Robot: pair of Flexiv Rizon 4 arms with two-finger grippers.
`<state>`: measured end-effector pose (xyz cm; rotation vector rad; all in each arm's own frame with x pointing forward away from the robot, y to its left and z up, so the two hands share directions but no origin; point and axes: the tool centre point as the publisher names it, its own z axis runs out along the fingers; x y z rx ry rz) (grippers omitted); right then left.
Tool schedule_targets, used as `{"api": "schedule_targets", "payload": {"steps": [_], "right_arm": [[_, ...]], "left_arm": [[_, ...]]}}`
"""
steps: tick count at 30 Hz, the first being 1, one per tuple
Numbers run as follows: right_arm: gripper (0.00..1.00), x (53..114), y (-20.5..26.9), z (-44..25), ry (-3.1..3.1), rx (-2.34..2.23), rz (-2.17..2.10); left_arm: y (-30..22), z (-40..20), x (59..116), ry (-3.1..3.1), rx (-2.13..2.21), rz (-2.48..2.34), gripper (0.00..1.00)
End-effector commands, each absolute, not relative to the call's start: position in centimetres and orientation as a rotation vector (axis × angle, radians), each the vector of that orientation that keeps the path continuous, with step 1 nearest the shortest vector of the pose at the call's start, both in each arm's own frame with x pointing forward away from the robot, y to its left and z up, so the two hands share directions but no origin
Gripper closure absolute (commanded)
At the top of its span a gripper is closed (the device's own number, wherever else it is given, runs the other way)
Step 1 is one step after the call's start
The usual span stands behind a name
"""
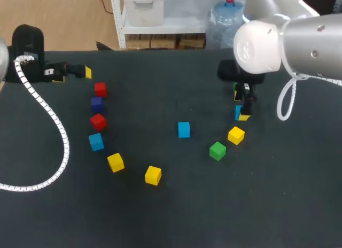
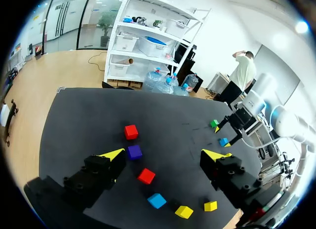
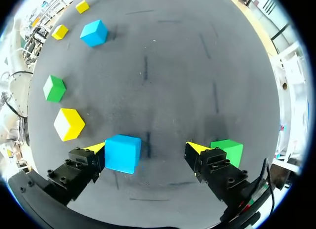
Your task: Place the blue cubes, place green cubes on the blue cubes, place the yellow cubes on the green cubes, then place the red cubes on the yellow cubes, and place purple cube on the red cubes.
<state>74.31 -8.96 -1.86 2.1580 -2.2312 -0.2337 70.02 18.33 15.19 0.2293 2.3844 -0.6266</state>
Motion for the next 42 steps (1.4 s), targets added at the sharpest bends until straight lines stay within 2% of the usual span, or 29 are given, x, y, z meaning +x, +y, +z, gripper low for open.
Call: {"api": "schedule_targets", "payload": {"steps": [1,5,7,9,12,14,16,19,20,22,25,31,42], "right_arm": [[0.38,74.4,-9.0,-2.0,-2.231,2.154,-0.239],[0.40,74.4,-8.9,-2.1,-2.228,2.150,-0.248],[0.30,74.2,-8.7,-2.1,-2.221,2.154,-0.256],[0.16,74.1,-8.6,-2.0,-2.206,2.163,-0.251],[0.10,74.1,-8.5,-2.0,-2.197,2.165,-0.242],[0.18,74.0,-8.6,-1.9,-2.193,2.165,-0.241],[0.56,74.0,-8.7,-1.7,-2.194,2.162,-0.239],[0.85,74.0,-8.7,-1.7,-2.198,2.158,-0.236],[0.89,74.0,-8.7,-1.7,-2.198,2.157,-0.235],[0.90,74.0,-8.8,-1.7,-2.198,2.157,-0.238],[1.00,74.0,-8.8,-1.7,-2.193,2.161,-0.244],[1.00,73.6,-8.5,-1.6,-2.177,2.185,-0.290],[1.00,71.0,-6.9,3.0,-2.170,2.201,-0.257]], "left_arm": [[18.5,15.1,70.0,2.378,0.232,-0.633,0.00],[18.5,15.1,70.0,2.378,0.232,-0.633,0.00],[18.5,15.1,70.0,2.378,0.232,-0.633,0.00],[18.5,15.1,70.0,2.378,0.232,-0.633,0.00],[18.5,15.1,70.0,2.378,0.232,-0.633,0.00],[18.5,15.1,70.0,2.378,0.232,-0.633,0.00],[18.5,15.1,70.0,2.378,0.232,-0.633,0.00],[18.5,15.1,70.0,2.378,0.232,-0.633,0.00],[18.5,15.1,70.0,2.378,0.232,-0.633,0.00],[18.5,15.1,70.0,2.378,0.232,-0.633,0.00],[18.5,15.1,70.0,2.378,0.232,-0.633,0.00],[18.5,15.1,70.0,2.378,0.232,-0.633,0.00],[18.5,15.1,70.0,2.378,0.232,-0.633,0.00]]}}
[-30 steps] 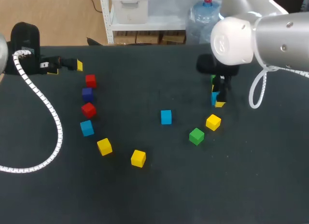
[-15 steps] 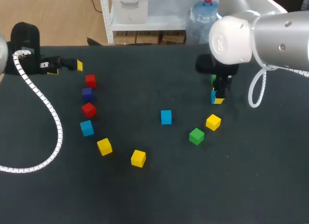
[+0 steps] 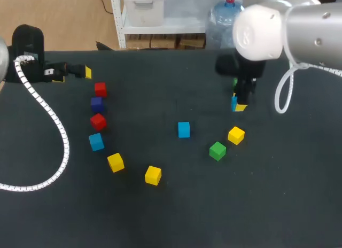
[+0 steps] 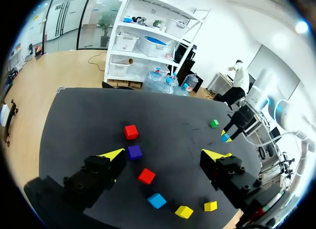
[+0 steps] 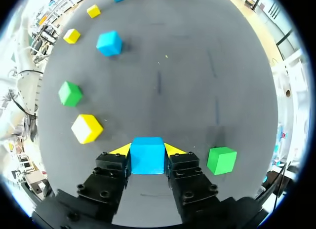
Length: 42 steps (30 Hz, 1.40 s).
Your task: Place the blue cubes, place green cubes on the blue cubes, place the yellow cubes on the green cubes, then place the red cubes on the yellow cubes, and place purple cube on the red cubes.
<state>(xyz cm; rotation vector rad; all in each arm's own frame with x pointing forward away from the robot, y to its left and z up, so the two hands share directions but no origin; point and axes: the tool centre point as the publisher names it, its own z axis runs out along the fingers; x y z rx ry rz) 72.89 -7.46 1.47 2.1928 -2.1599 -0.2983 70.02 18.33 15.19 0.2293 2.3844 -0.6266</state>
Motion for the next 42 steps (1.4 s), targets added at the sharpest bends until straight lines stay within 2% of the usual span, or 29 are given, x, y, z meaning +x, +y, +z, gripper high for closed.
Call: {"api": "schedule_targets", "payload": {"steps": [1,9,18,31,42], "right_arm": [[1.00,70.7,-6.6,3.3,-2.166,2.207,-0.256],[1.00,67.9,-3.1,4.0,-2.164,2.188,-0.157],[1.00,66.0,0.9,1.7,-2.100,2.185,-0.204],[1.00,65.8,3.0,0.2,-2.144,2.138,-0.231],[1.00,67.2,2.7,-0.9,-2.161,2.109,-0.246]], "left_arm": [[18.5,15.1,70.0,2.378,0.232,-0.633,0.00],[18.5,15.1,70.0,2.378,0.232,-0.633,0.00],[18.5,15.1,70.0,2.378,0.232,-0.633,0.00],[18.5,15.1,70.0,2.378,0.232,-0.633,0.00],[18.5,15.1,70.0,2.378,0.232,-0.633,0.00]]}}
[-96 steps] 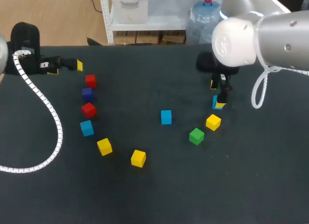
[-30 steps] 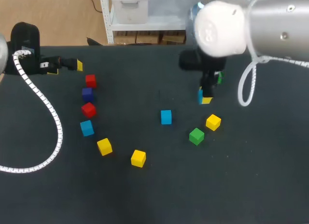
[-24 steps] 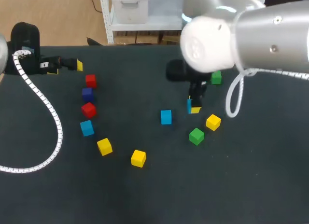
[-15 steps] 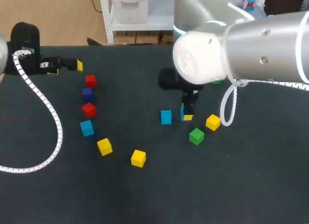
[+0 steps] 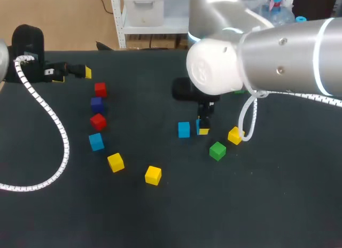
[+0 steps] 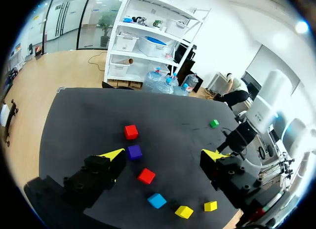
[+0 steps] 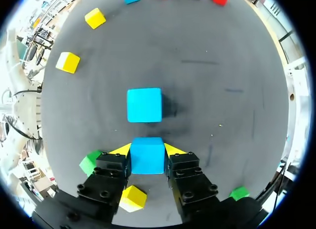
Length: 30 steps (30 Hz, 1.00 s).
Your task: Place the blue cubes, place green cubes on the blue cubes, place the yellow cubes on the green cubes, then place the red cubes on the yellow cubes, and place purple cube on the red cubes.
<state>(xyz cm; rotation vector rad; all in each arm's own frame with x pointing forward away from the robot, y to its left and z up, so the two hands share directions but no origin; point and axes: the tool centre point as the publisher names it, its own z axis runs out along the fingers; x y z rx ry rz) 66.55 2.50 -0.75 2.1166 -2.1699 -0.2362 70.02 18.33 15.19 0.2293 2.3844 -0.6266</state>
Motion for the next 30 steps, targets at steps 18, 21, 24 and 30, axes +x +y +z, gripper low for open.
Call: {"api": "schedule_targets", "payload": {"steps": [18,21,24,30], "right_arm": [[1.00,67.5,3.0,-1.9,-2.147,2.109,-0.250],[1.00,67.5,2.7,-2.0,-2.166,2.102,-0.248],[1.00,67.4,2.6,-2.0,-2.176,2.102,-0.238],[1.00,67.1,2.6,-2.2,-2.190,2.104,-0.243]], "left_arm": [[18.5,15.1,70.0,2.378,0.232,-0.633,0.00],[18.5,15.1,70.0,2.378,0.232,-0.633,0.00],[18.5,15.1,70.0,2.378,0.232,-0.633,0.00],[18.5,15.1,70.0,2.378,0.232,-0.633,0.00]]}}
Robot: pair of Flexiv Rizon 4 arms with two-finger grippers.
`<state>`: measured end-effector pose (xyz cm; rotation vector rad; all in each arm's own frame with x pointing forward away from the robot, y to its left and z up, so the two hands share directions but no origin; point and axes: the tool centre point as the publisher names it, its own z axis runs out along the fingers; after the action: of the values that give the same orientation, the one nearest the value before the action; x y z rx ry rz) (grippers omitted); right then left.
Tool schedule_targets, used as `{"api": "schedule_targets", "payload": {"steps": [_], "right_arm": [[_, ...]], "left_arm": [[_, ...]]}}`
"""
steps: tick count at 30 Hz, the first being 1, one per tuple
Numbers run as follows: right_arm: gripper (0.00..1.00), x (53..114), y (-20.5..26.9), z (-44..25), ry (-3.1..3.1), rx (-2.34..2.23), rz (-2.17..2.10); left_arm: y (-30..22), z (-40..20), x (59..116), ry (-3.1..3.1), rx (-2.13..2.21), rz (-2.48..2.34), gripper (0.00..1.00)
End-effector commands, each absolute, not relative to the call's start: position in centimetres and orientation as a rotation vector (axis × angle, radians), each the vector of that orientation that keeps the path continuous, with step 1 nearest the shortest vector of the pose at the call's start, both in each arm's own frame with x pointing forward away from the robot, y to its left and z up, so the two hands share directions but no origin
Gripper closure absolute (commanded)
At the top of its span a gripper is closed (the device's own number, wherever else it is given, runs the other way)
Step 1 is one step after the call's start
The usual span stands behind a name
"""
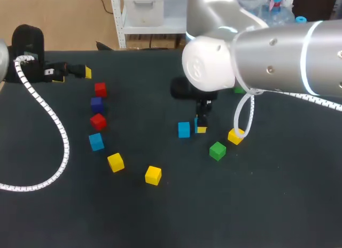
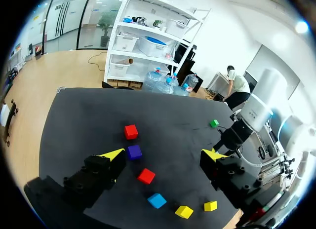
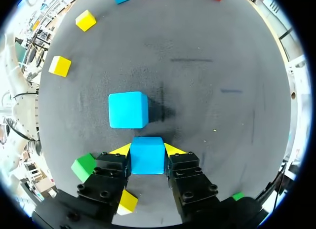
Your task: Place the blue cubes, place green cubes on the blue cubes, place the yellow cubes on the green cubes, then place the red cubes on the yellow cubes, and place purple cube on the red cubes.
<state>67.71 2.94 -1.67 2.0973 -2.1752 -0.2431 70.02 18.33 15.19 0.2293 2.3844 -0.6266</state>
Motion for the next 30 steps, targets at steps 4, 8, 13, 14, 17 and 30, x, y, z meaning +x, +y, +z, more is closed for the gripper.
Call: {"api": "schedule_targets", "payload": {"steps": [4,8,13,14,17,30], "right_arm": [[1.00,66.7,2.5,-2.0,-2.202,2.102,-0.248],[1.00,66.2,2.2,-1.5,-2.215,2.107,-0.239],[1.00,66.0,2.2,-1.3,-2.216,2.115,-0.238],[1.00,66.0,2.2,-1.3,-2.216,2.117,-0.239],[1.00,66.0,2.4,-1.3,-2.206,2.124,-0.235],[1.00,65.9,2.8,-1.8,-2.180,2.138,-0.245]], "left_arm": [[18.5,15.1,70.0,2.378,0.232,-0.633,0.00],[18.5,15.1,70.0,2.378,0.232,-0.633,0.00],[18.5,15.1,70.0,2.378,0.232,-0.633,0.00],[18.5,15.1,70.0,2.378,0.232,-0.633,0.00],[18.5,15.1,70.0,2.378,0.232,-0.633,0.00],[18.5,15.1,70.0,2.378,0.232,-0.633,0.00]]}}
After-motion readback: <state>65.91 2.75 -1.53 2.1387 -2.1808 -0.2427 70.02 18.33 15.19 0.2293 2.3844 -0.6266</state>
